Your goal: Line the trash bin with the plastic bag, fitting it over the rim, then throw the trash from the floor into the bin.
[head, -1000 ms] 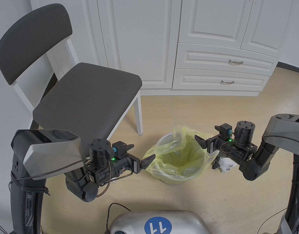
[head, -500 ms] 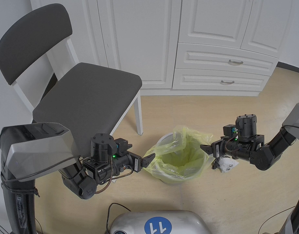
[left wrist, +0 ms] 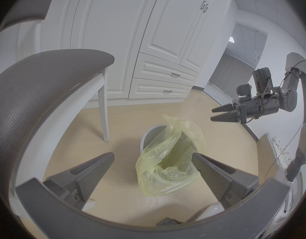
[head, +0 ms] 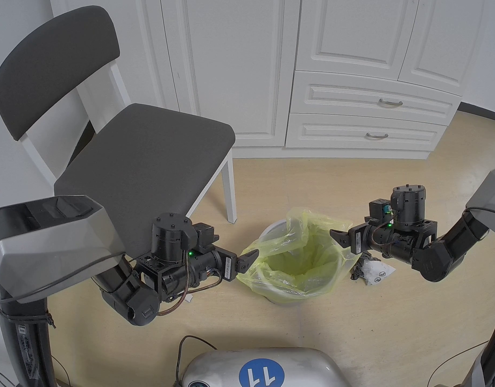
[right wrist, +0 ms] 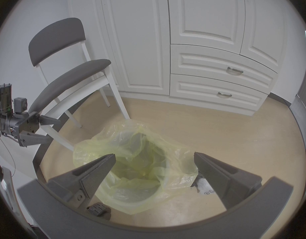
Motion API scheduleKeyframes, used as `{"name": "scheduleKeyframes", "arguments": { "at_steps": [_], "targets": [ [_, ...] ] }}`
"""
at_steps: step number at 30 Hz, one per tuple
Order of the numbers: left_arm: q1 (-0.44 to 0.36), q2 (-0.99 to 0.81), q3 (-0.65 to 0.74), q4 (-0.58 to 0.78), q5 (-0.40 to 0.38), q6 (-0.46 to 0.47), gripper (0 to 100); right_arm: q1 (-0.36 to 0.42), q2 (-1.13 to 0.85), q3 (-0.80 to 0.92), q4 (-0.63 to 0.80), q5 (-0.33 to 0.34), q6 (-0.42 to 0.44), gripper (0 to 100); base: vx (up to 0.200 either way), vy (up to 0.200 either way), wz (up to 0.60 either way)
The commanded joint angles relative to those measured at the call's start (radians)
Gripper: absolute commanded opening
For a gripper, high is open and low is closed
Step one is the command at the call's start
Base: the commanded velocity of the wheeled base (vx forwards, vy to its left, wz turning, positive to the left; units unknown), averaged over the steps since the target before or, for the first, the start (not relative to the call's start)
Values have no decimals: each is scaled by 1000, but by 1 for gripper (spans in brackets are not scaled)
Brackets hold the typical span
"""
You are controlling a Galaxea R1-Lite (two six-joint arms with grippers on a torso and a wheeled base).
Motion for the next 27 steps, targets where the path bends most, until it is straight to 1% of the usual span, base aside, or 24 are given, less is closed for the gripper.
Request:
{"name": "scheduleKeyframes", "arguments": {
  "at_steps": [1,2,3,4,11,13,16,17,18,19,20,27],
  "targets": [
    [-1,-3,3,-8,-1,-1,100,1,-10,-24,77,0,5,100,0,0,0],
    [-1,-3,3,-8,-1,-1,100,1,-10,-24,77,0,5,100,0,0,0],
    [-1,-1,3,-8,-3,-1,100,1,-18,-39,117,0,8,100,0,0,0],
    [-1,0,3,-8,-3,-1,100,1,-18,-42,126,0,10,100,0,0,0],
    [-1,9,-5,12,2,-1,100,4,-7,-42,117,0,16,100,0,0,0],
    [-1,8,-16,44,5,-1,100,4,-7,-41,119,2,14,100,0,0,0],
    [-2,3,-45,130,40,-1,100,4,2,-39,117,0,14,100,0,0,0],
    [-4,3,-46,134,43,-1,100,4,3,-41,117,0,14,100,0,0,0],
    [-10,6,-74,180,75,-3,100,4,11,-42,119,0,14,100,0,0,0],
    [-10,6,-74,180,75,-3,100,4,13,-42,119,0,14,100,0,0,0],
    [-17,9,-83,196,98,-10,100,4,22,-45,123,0,14,100,0,0,0],
    [-34,6,-95,199,101,-49,100,5,39,-62,145,0,16,100,0,0,0]
  ]
}}
